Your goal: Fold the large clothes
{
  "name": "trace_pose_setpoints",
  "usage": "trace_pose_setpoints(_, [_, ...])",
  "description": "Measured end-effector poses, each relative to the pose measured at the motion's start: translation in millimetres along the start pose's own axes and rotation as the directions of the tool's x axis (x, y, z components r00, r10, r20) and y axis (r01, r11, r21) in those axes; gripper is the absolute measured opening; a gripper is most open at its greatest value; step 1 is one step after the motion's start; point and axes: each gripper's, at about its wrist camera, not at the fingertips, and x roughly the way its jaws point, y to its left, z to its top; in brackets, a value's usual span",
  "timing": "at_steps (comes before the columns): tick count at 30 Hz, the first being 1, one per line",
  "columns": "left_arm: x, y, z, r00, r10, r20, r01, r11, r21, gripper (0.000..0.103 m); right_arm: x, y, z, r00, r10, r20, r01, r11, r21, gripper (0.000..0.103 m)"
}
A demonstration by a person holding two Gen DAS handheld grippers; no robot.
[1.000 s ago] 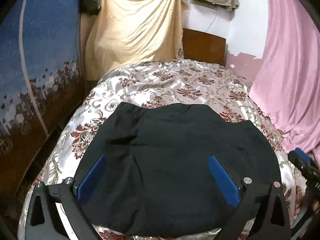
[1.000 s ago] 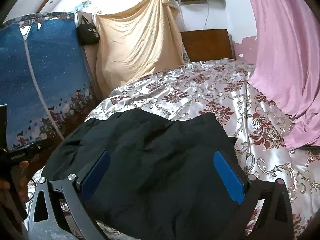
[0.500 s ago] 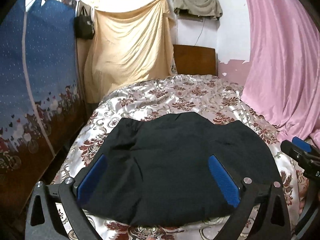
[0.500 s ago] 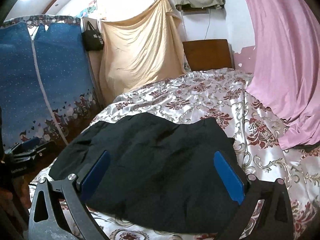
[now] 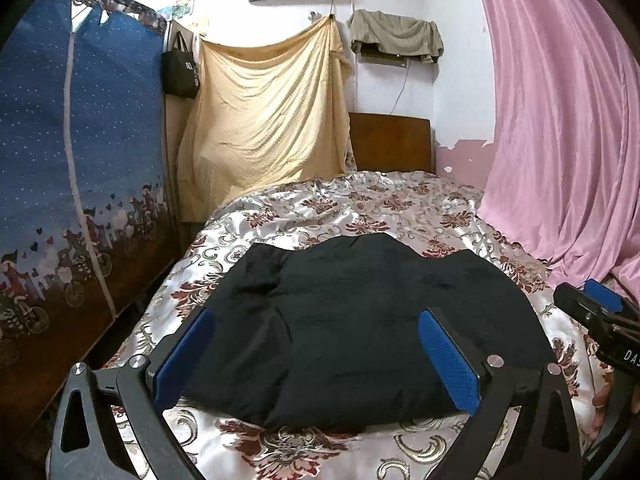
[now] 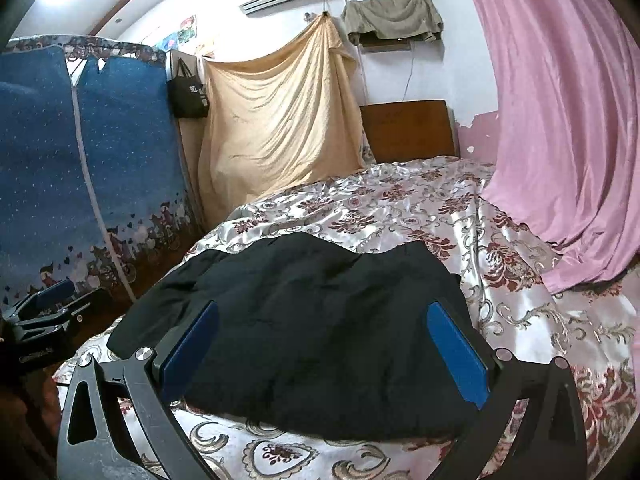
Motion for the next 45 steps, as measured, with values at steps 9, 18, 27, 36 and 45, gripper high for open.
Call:
trace_pose_setpoints(9, [-23.9,2.1,-12.0,0.999,0.007,0.037,-0.008,0.999,0.031,0.103,-27.5,14.0,-7.6,0.999,0.01,0.035,-0.01,1.0,0.001,0.102])
trace_pose_setpoints(18, [-45.4,14.9,-31.7,0.999,0.012,0.051,-0.013,1.0,0.02,0.103,-50.3,31.3,-23.8,0.998,0.03,0.058,-0.028,0.999,-0.037,0.102])
trace_pose_setpoints(27, [-59.8,29.8,-62.6,0.998,0.047,0.033,-0.047,0.999,-0.005,0.103,-62.7,41.2,-52.7,0.998,0.054,0.044,-0.051,0.997,-0.065,0.102])
trace_pose_setpoints(36, [-64.1,35.9,-80.9,0.997,0.069,0.018,-0.069,0.998,-0.01,0.103,-65.8,35.6,-71.5,0.998,0.062,0.016,-0.061,0.996,-0.068,0.102])
trace_pose_setpoints(45, [-67.9,36.0,-93.9,0.996,0.085,0.006,-0.085,0.996,-0.004,0.103,-65.1,35.5,-80.9,0.997,0.074,-0.006,-0.074,0.994,-0.086,0.102])
